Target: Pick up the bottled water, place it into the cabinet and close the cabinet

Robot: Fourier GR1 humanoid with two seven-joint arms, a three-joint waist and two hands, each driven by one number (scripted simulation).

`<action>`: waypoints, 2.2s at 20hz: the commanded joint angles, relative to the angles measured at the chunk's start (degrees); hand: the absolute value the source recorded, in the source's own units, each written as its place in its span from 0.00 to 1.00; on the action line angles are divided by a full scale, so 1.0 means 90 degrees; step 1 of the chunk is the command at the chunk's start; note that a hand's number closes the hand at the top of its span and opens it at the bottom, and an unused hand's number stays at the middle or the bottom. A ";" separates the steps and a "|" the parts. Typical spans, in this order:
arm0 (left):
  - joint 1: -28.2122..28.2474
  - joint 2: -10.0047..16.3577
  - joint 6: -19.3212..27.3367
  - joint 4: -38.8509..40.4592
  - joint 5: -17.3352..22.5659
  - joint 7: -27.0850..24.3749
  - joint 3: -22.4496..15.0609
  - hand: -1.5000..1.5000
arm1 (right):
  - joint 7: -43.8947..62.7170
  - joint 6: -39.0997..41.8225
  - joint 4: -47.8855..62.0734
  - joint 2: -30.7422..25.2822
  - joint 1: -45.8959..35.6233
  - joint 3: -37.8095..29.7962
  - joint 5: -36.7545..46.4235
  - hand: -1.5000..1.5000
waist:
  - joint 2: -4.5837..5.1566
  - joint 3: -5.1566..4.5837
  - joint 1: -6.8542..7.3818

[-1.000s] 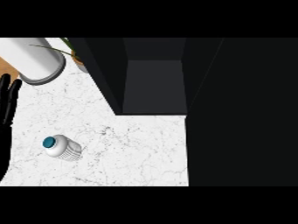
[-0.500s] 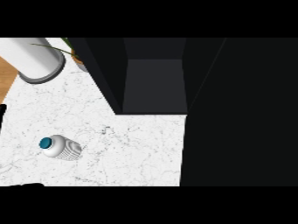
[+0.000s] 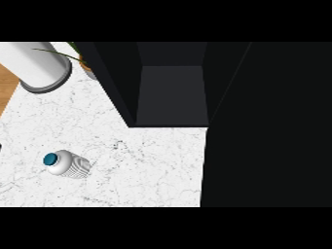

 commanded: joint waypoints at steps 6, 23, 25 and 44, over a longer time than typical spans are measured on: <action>0.0722 -0.0219 0.0082 -0.0138 -0.0545 -0.0273 -0.0367 0.00 | -0.0629 0.0363 -0.0676 0.0072 0.1370 0.0467 0.0050 0.00 | -0.0006 0.0000 -0.0030; -0.0259 -0.0056 -0.0211 0.3840 -0.0145 -0.2618 0.0849 0.00 | -0.1445 0.0696 -0.1085 -0.0273 0.2646 0.0481 0.0127 0.00 | -0.0002 -0.0008 -0.0105; -0.0476 -0.0013 -0.0041 0.3927 -0.0142 -0.2493 0.1025 0.00 | -0.1131 0.0555 -0.1446 -0.0248 0.2750 0.0941 0.0521 0.00 | 0.0006 -0.0010 -0.0076; -0.2232 0.0423 -0.1163 0.9206 0.0201 -0.5633 0.1859 0.00 | -0.2454 0.0961 -0.0895 -0.0657 0.3568 0.0659 0.0244 0.00 | 0.0024 -0.0016 -0.0120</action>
